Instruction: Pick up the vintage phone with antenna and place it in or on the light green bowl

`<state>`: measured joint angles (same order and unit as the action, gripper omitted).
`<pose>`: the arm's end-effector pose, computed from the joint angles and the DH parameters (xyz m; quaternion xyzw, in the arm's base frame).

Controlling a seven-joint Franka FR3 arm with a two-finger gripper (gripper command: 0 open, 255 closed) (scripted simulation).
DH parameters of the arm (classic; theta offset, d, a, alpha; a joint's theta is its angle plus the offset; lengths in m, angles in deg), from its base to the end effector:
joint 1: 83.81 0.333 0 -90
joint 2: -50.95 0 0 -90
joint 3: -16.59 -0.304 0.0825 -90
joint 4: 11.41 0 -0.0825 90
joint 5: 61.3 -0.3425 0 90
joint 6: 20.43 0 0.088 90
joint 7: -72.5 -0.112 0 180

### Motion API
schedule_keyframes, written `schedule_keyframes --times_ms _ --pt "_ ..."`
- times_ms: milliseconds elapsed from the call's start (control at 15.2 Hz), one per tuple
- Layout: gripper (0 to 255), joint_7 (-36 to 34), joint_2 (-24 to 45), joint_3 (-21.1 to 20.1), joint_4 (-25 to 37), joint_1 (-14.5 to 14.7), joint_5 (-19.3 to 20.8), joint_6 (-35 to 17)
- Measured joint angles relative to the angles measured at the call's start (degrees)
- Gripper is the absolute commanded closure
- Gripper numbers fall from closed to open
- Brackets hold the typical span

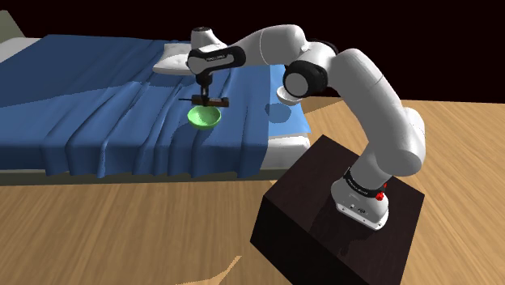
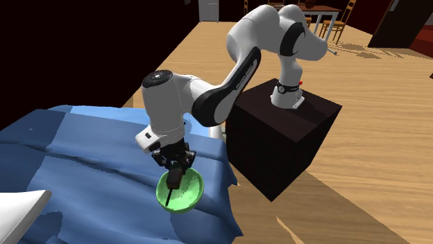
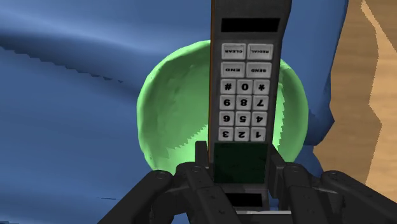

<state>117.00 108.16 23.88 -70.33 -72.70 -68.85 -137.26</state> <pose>0.7285 0.0897 0.2434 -0.9123 -0.4095 -0.0108 0.0023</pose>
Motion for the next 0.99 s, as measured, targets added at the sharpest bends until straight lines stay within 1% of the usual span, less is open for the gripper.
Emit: schedule_keyframes --times_ms 198,462,726,990 --pt "255 -0.27 1.76 -0.11 1.17 0.10 -0.06 -0.59" --pt "255 -0.34 3.51 -0.24 1.25 0.15 -0.16 -2.25" --pt "255 -0.33 6.00 -0.37 2.95 -0.06 -0.25 -3.05" --pt "255 -0.28 6.76 -0.43 2.69 -0.07 -0.31 -4.09"
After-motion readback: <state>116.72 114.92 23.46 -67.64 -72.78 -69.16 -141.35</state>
